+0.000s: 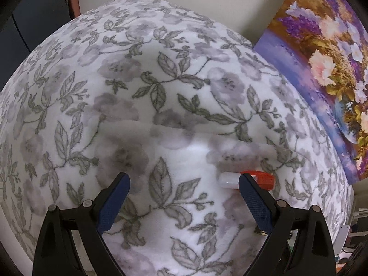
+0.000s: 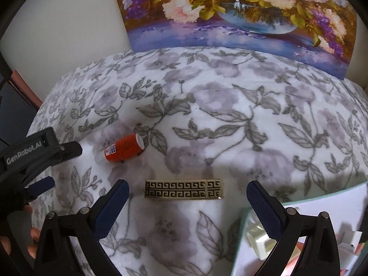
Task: Organize rigid objects
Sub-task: 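Move the right gripper to the gold bar while the left moves to the glue bottle, then grasp the gold bar with the right gripper while the left grasps the red glue bottle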
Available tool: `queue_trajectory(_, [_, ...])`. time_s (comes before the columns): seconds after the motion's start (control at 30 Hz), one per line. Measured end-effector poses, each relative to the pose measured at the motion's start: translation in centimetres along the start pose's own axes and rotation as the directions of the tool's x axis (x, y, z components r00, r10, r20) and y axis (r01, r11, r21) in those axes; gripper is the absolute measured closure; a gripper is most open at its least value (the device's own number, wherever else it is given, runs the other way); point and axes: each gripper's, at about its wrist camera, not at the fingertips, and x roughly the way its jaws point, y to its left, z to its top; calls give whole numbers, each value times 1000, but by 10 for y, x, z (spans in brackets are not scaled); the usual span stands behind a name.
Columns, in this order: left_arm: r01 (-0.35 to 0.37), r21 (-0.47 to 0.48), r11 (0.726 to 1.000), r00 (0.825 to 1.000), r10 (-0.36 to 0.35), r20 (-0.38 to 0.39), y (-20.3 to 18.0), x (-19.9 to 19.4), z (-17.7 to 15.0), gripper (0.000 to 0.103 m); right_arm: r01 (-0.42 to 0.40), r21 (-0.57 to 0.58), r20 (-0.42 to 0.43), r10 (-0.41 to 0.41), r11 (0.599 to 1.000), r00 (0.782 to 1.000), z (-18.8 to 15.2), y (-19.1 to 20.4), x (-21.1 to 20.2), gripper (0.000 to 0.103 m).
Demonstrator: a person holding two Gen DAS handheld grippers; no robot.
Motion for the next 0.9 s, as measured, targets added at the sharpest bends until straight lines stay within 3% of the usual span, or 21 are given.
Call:
queue_trajectory(0.3, [-3,4,1000,1000,3,-14,-5,6,-2,7,22,-30,-15,-22,999,1000,-2,10,14,1])
queue_trajectory(0.9, [0,-2,1000,1000,0,-29,-3,9,-2,7,91,-92,-1,-91,992,996,-10,22,24,13])
